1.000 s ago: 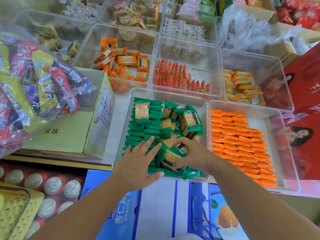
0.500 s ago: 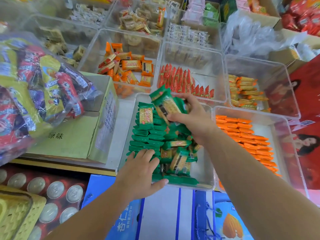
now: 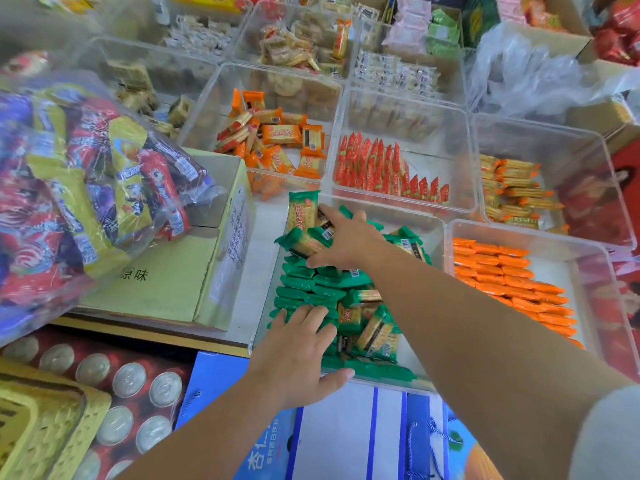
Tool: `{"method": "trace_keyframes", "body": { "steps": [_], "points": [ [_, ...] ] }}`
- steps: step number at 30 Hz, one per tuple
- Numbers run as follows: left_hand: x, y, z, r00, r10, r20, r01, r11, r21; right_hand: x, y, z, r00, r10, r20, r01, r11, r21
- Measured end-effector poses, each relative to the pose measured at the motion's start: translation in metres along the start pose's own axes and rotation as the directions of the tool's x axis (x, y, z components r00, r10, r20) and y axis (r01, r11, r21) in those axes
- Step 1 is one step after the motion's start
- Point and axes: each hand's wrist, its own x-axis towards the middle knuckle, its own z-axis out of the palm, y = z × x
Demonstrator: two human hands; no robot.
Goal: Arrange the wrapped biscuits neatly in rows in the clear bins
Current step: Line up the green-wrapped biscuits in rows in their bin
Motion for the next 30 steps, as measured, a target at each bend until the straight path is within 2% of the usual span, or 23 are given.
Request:
{"method": "trace_keyframes", "body": {
  "steps": [3, 6, 9, 10, 11, 13, 15, 17, 21, 24, 28, 30],
  "points": [
    [0.0, 0.0, 0.0, 1.0, 0.0, -0.001, 0.0, 1.0, 0.001, -0.009, 0.004, -0.002, 0.999, 0.006, -0.042, -0.008, 0.998, -0.059],
    [0.0, 0.0, 0.0, 1.0, -0.001, -0.005, 0.001, 1.0, 0.001, -0.027, 0.019, 0.004, 0.981, -0.006, -0.194, 0.0, 0.999, -0.033],
    [-0.001, 0.0, 0.002, 1.0, 0.0, -0.022, 0.0, 1.0, -0.014, -0.053, 0.052, 0.026, 0.88, -0.127, -0.457, 0.141, 0.99, -0.004],
    [-0.001, 0.0, 0.002, 1.0, 0.0, -0.023, 0.0, 1.0, -0.016, -0.061, 0.066, 0.034, 0.857, -0.207, -0.472, 0.208, 0.977, -0.05],
    [0.0, 0.0, 0.003, 1.0, 0.0, -0.022, 0.0, 1.0, -0.015, -0.068, 0.08, 0.041, 0.859, -0.294, -0.419, 0.266, 0.956, -0.126],
    [0.0, 0.0, 0.004, 1.0, -0.002, -0.019, 0.002, 1.0, -0.014, -0.074, 0.102, 0.054, 0.901, -0.385, -0.198, 0.312, 0.895, -0.32],
    [0.001, 0.0, 0.005, 1.0, -0.002, -0.018, 0.002, 1.0, -0.016, -0.07, 0.113, 0.063, 0.94, -0.34, -0.022, 0.285, 0.818, -0.499],
    [0.001, -0.001, 0.006, 1.0, 0.0, -0.022, 0.0, 1.0, -0.02, -0.061, 0.113, 0.069, 0.96, -0.276, 0.055, 0.25, 0.748, -0.615],
    [0.002, -0.001, 0.006, 1.0, 0.0, -0.03, -0.001, 1.0, -0.025, -0.043, 0.097, 0.071, 0.974, -0.203, 0.101, 0.219, 0.729, -0.649],
    [0.002, 0.0, 0.006, 1.0, 0.001, -0.026, -0.001, 1.0, -0.022, -0.04, 0.091, 0.072, 0.971, -0.218, 0.102, 0.231, 0.723, -0.651],
    [0.002, 0.0, 0.007, 1.0, 0.0, -0.021, 0.0, 1.0, -0.018, -0.044, 0.09, 0.071, 0.926, -0.311, 0.215, 0.373, 0.667, -0.645],
    [0.002, 0.0, 0.007, 1.0, 0.003, -0.027, -0.004, 1.0, -0.017, -0.05, 0.094, 0.074, 0.909, -0.331, 0.253, 0.416, 0.697, -0.585]
  ]
}}
